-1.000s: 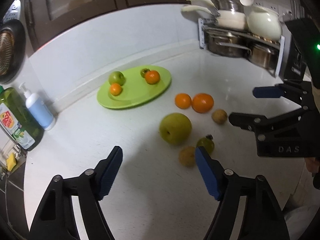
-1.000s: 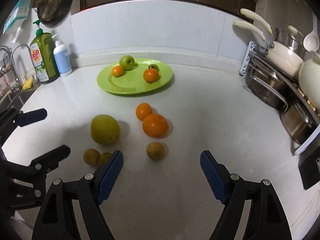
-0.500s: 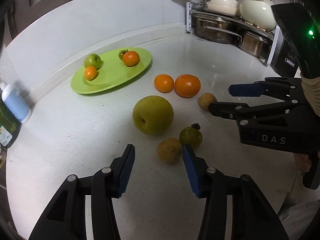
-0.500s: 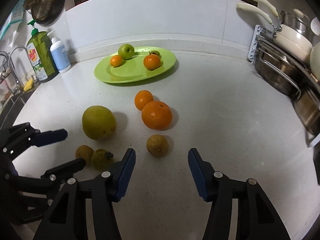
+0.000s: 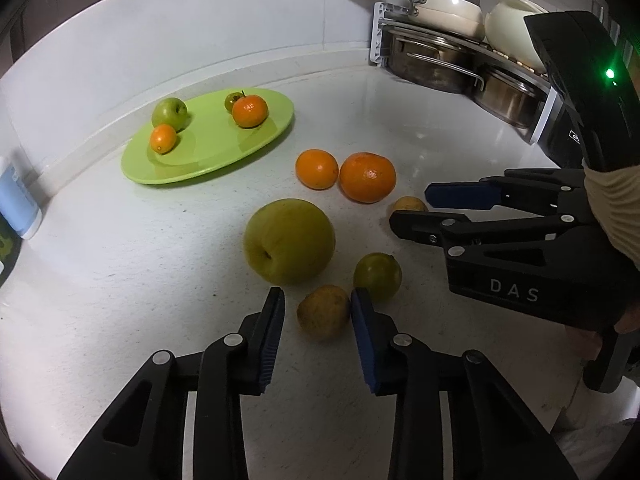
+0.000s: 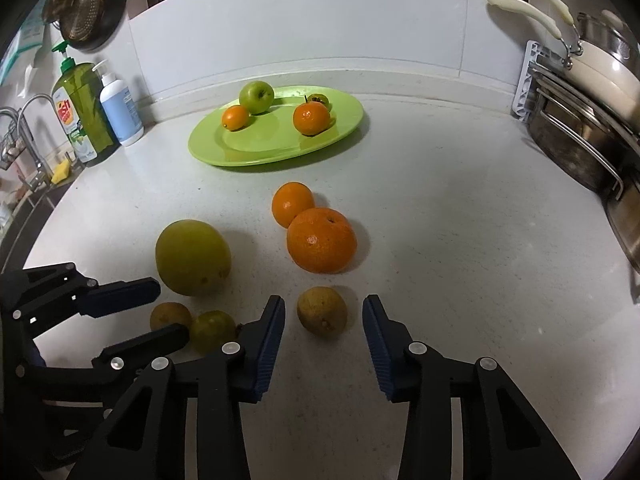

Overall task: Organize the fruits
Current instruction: 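Grasp a small brown fruit with the left tool while the right tool grasps another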

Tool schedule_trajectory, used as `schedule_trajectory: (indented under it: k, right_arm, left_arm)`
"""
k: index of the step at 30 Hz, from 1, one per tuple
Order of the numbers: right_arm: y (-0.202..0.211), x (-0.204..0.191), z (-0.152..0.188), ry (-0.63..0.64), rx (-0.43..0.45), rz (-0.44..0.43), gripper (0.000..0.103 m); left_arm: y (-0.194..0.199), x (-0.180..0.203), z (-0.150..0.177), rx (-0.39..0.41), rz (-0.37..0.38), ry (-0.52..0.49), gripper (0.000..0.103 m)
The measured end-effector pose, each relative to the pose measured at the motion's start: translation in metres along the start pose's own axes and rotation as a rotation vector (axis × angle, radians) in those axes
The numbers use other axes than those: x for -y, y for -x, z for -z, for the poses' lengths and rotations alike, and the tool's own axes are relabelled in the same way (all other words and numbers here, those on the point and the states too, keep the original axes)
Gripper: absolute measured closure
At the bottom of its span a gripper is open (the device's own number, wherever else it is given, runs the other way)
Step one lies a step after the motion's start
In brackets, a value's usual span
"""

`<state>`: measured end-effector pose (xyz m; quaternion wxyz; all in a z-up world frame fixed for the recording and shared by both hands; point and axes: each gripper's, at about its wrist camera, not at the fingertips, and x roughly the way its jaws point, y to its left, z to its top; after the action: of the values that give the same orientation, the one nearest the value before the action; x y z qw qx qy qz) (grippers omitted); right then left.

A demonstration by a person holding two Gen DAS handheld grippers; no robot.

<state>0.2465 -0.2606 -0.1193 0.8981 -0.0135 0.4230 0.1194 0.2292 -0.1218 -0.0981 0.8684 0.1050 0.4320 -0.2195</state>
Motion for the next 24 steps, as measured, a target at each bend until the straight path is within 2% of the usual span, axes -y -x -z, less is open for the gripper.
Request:
schedule_trajectory:
  k: [2,5,7,24]
  right_arm:
    - [-0.002,0.000,-0.001,-0.001,-0.003,-0.003,0.065]
    - [-0.004,0.000,-0.001,0.001,-0.006,-0.003,0.068]
    - [-0.004,-0.001,-0.001,0.002,-0.009,-0.006,0.075]
    - [0.015,-0.006,0.002,-0.001,0.010,-0.008,0.075]
  left_arm:
    - [-0.002,0.000,-0.001,-0.006,0.008,0.002,0.075]
    - [-0.003,0.001,-0.002,-0.007,0.006,0.001,0.075]
    - [-0.002,0.001,-0.002,-0.009,0.004,0.002,0.075]
    - [0.022,-0.005,-0.003,0.049,-0.012,0.014,0.075]
